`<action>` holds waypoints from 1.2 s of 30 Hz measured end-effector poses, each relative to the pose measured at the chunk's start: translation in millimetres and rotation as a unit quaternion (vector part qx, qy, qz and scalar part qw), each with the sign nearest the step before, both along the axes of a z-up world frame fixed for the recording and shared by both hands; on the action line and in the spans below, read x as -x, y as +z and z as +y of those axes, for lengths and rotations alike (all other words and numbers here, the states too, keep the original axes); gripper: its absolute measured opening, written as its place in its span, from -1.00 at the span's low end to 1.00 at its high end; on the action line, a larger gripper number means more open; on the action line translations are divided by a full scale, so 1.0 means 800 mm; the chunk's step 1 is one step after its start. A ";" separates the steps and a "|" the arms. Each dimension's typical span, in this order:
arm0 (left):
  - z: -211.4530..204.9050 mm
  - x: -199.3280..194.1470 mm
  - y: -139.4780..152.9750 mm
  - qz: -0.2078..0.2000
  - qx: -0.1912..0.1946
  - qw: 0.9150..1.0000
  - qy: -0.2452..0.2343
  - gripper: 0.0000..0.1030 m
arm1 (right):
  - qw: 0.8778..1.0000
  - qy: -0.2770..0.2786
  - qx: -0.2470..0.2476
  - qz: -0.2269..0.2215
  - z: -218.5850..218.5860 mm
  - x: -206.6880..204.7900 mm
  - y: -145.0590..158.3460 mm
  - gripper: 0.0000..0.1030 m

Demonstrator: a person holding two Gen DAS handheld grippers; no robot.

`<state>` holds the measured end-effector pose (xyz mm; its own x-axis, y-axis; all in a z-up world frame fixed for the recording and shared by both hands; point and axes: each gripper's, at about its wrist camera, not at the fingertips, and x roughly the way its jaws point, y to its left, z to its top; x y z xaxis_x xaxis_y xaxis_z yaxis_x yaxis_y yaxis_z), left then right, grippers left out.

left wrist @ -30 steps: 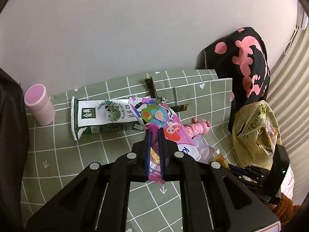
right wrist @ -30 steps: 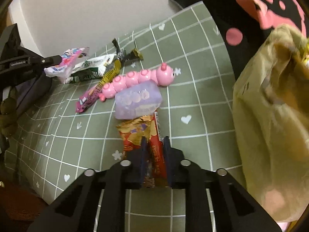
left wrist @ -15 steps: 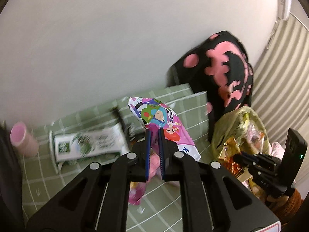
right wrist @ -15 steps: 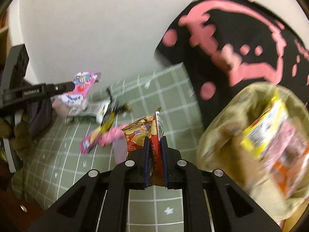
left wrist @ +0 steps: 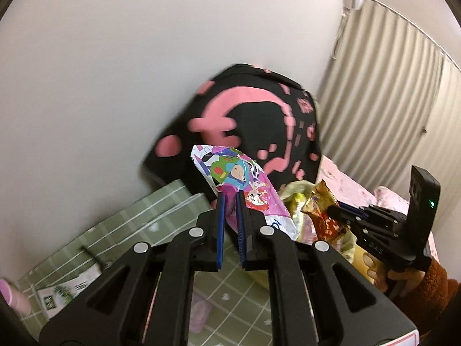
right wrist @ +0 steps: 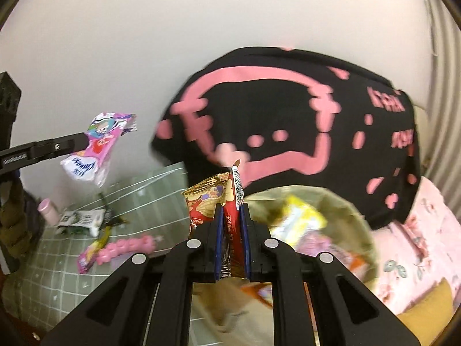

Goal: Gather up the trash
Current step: 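Carry both items over the trash bag and open the left tool to drop the pink wrapper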

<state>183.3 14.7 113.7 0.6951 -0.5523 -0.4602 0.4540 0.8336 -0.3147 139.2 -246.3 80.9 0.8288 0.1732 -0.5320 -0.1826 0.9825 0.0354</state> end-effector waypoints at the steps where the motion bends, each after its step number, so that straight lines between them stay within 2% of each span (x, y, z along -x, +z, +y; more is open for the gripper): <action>1: -0.011 -0.002 0.001 0.000 -0.001 1.000 -0.011 -0.86 | 1.000 -0.011 0.001 -0.001 -0.009 0.000 0.001 -0.76; 9: -0.088 -0.016 -0.006 0.016 -0.006 0.997 -0.079 -0.86 | 0.996 -0.088 -0.007 0.009 -0.077 0.003 -0.007 -0.76; 15: -0.134 -0.018 -0.017 0.031 -0.018 0.992 -0.118 -0.86 | 0.993 -0.119 -0.011 0.010 -0.111 0.009 -0.010 -0.76; 23: -0.170 -0.035 -0.037 0.067 -0.009 0.988 -0.140 -0.86 | 0.988 -0.152 -0.012 0.004 -0.147 0.016 -0.006 -0.76; 34: -0.230 -0.051 -0.082 0.115 -0.047 0.979 -0.162 -0.86 | 0.984 -0.174 -0.022 0.007 -0.177 0.031 -0.016 -0.76; 36: -0.233 -0.051 -0.084 0.116 -0.048 0.978 -0.164 -0.77 | 0.984 -0.176 -0.024 0.008 -0.180 0.033 -0.017 -0.76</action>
<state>224.5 -171.6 46.7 0.3581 -0.6751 -0.6449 0.6274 0.6856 -0.3693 112.4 -390.1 67.0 0.8335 -0.0980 -0.5437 0.1693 0.9821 0.0825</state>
